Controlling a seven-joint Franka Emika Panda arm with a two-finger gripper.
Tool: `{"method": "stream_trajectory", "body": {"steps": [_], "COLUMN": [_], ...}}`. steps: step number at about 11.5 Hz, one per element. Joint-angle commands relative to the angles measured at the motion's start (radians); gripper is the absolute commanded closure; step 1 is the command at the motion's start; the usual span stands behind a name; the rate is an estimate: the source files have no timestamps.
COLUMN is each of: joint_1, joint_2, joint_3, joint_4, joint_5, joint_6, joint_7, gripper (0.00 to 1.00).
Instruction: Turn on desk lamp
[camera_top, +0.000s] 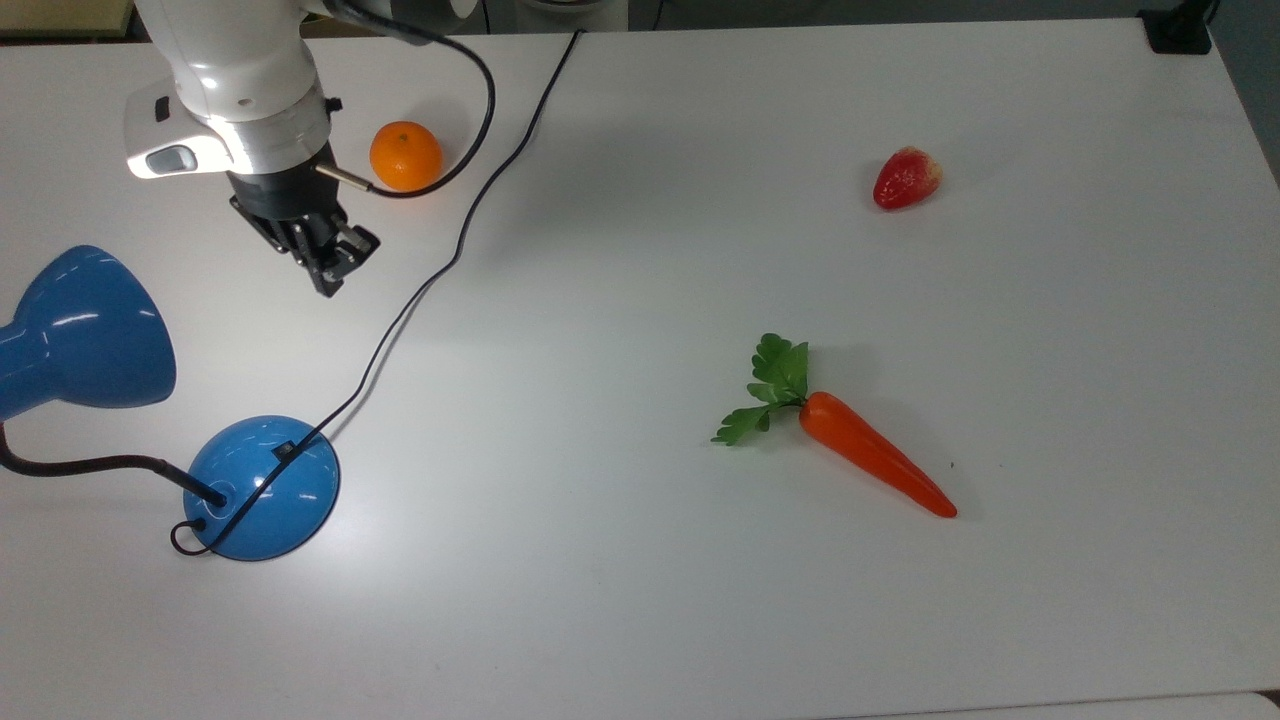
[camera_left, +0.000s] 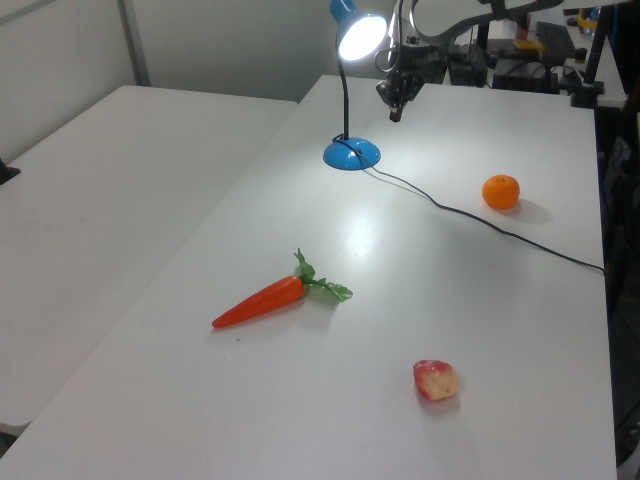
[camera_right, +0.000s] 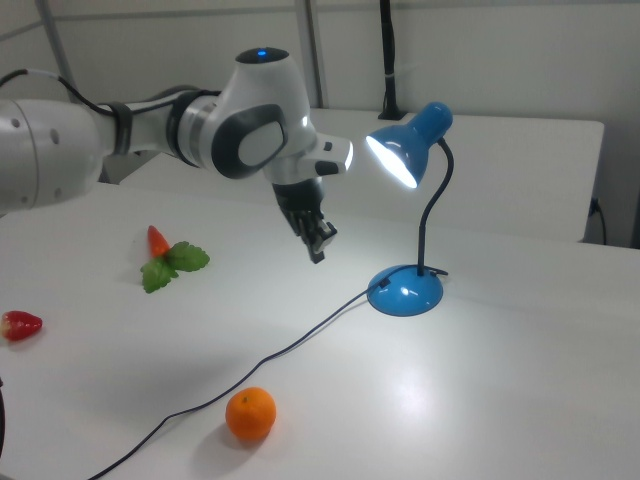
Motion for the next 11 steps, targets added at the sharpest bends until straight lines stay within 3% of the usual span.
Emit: {"method": "stream_trajectory", "body": {"steps": [1,2,4,7,9,11], "joint_1": [0.024,0.026,0.026,0.068,0.078,0.070], "joint_2": [-0.112,-0.141,-0.197,-0.286,-0.327,-0.394], "joint_3": [-0.008,-0.008,-0.010,-0.008,-0.008,-0.008], "joint_4": [-0.032,-0.033,-0.035,-0.104,-0.141,-0.188], "joint_5": [-0.001,-0.004,-0.007,-0.073,-0.080,-0.078], "joint_6": [-0.239,-0.300,-0.394,-0.445,-0.445,-0.445], "joint_7": [-0.204,-0.259,-0.329,-0.346,-0.347,-0.375], "gripper": [0.82,0.72,0.43,0.23,0.04,0.00]}}
